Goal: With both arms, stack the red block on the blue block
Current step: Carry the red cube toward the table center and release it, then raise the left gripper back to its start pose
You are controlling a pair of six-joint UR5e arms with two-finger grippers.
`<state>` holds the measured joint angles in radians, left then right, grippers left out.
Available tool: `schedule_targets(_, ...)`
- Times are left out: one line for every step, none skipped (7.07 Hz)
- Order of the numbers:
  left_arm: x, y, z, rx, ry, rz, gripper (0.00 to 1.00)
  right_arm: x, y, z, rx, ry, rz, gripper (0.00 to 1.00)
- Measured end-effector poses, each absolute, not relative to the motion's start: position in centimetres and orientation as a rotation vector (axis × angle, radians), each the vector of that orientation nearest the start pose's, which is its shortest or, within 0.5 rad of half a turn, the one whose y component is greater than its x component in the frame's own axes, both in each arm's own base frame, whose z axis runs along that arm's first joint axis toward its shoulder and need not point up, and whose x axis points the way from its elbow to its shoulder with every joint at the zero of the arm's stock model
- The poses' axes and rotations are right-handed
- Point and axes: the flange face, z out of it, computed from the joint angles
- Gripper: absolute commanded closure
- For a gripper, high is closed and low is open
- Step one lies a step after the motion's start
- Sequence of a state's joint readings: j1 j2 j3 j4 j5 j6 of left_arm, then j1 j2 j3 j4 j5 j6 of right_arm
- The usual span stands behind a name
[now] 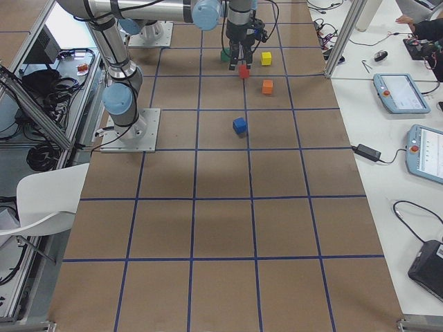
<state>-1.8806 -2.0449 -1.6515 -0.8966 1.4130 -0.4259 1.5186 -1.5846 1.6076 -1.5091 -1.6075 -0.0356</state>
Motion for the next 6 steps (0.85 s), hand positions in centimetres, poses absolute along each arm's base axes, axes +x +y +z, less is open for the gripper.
schedule_targets(-31.7,-56.9,28.4,-0.139,3.334,-0.104,0.0,10.5,-48.4,46.9,0.023,3.169,0.141,0.0)
schedule_targets(-28.3,-57.4,32.7,-0.074,3.317,-0.091,0.0,10.4,-48.3,46.7,0.025,3.169,0.145,0.0)
schedule_targets(-23.8,-57.4,37.5,-0.001,3.282,-0.085,0.0,10.4,-48.4,46.5,0.033,3.17,0.141,0.0)
schedule_targets(-19.1,-56.6,42.4,0.081,3.229,-0.093,0.0,10.5,-48.7,46.4,0.04,3.172,0.105,0.0)
schedule_targets(-15.7,-54.6,46.5,0.139,3.162,-0.1,0.0,10.5,-49.5,46.1,0.043,3.171,0.063,0.0)
schedule_targets(-13.8,-52.0,50.2,0.169,3.106,-0.128,0.0,11.0,-50.7,45.0,0.031,3.167,0.042,0.0)
